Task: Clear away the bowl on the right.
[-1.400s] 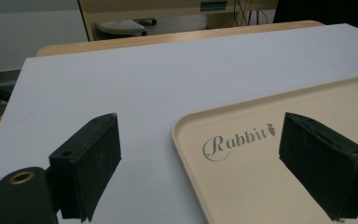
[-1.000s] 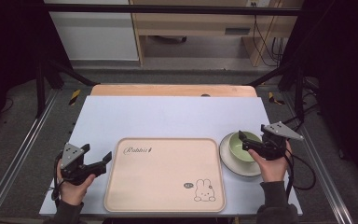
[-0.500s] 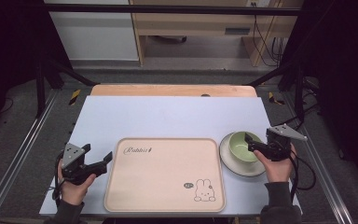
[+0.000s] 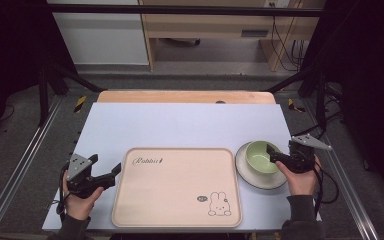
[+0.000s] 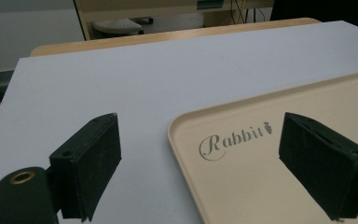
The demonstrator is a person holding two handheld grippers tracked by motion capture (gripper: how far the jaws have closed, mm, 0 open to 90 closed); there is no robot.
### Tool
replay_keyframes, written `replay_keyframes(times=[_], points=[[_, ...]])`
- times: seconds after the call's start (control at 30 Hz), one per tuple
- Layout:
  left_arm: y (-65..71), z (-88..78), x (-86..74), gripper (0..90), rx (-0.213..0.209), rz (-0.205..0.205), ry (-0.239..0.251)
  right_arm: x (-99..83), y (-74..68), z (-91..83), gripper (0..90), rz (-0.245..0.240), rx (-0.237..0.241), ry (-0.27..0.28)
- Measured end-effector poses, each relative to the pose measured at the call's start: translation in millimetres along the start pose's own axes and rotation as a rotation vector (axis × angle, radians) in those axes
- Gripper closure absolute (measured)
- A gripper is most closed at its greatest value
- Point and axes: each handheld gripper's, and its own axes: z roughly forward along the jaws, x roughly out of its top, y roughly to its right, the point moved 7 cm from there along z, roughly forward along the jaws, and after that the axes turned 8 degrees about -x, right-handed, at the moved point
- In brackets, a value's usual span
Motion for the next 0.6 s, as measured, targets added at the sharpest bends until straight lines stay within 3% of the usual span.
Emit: replay_keyframes(times=[0.6], points=[[2.6,1.2,-0.6,12.6,-0.007,0.005,-0.005,-19.0,13.2,12.7,26.6,0.006,-0.028,-0.098]])
